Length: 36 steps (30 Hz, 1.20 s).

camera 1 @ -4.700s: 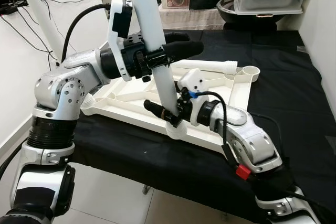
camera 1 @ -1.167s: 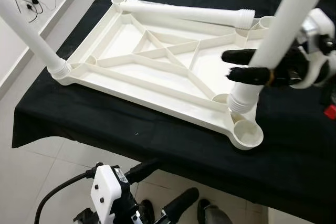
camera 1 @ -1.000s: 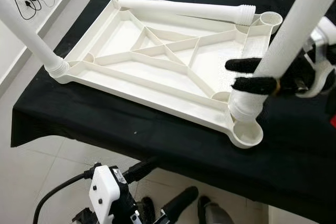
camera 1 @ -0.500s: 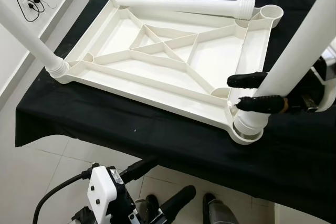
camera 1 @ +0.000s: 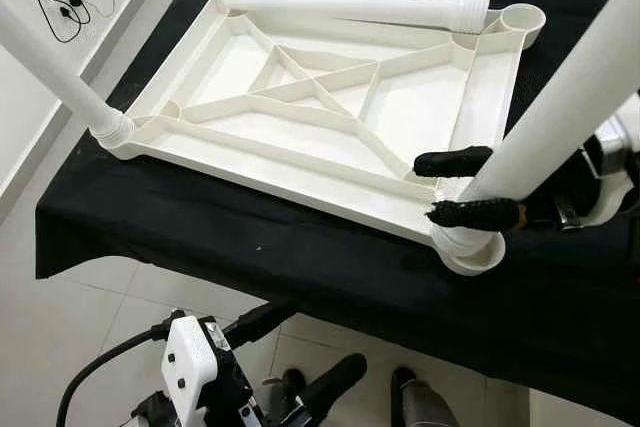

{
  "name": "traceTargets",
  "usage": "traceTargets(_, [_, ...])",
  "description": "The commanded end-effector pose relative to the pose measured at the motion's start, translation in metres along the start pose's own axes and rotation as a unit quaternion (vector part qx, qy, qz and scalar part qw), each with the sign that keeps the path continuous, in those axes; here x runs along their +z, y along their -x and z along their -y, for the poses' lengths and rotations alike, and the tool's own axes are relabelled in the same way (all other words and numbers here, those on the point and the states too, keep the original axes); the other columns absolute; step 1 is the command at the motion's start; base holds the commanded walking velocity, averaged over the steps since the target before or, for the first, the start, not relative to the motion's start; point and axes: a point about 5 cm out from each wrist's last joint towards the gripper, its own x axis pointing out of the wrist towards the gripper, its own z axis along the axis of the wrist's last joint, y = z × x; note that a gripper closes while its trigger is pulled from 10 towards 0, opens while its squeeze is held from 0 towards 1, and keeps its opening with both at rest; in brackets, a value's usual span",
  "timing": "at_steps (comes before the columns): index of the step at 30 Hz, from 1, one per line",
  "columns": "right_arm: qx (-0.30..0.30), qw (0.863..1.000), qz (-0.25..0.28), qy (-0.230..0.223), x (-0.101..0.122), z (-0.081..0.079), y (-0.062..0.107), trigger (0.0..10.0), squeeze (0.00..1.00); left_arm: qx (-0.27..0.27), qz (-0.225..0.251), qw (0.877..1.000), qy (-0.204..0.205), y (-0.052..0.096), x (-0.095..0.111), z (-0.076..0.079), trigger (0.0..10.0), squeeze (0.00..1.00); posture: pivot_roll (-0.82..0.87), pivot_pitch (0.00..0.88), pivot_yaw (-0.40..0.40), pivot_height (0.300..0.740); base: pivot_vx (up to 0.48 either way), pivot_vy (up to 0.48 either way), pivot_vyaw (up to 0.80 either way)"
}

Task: Building children table

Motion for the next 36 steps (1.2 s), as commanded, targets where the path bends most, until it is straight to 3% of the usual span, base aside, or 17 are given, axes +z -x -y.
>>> traceTargets(1, [0.002,1.0,-0.018,0.004,-0.001,-0.004,0.001,10.0,0.0,0.002,-0.014,1.0,0.009,0.004,-0.005,-0.002,10.0,0.0,0.08,0.377,0.164,0.74,0.0,0.0,0.0])
traceTargets(28, [-0.014,0.999,-0.031,-0.012,-0.003,-0.012,0.015,10.0,0.0,-0.004,-0.015,1.0,0.007,0.006,-0.005,-0.004,10.0,0.0,0.08,0.379,0.175,0.74,0.0,0.0,0.0])
traceTargets(36, [-0.018,0.999,-0.033,-0.021,-0.006,-0.014,0.019,10.0,0.0,0.0,-0.02,0.999,-0.037,0.007,-0.001,-0.007,10.0,0.0,0.08,0.376,0.177,0.74,0.0,0.0,0.0])
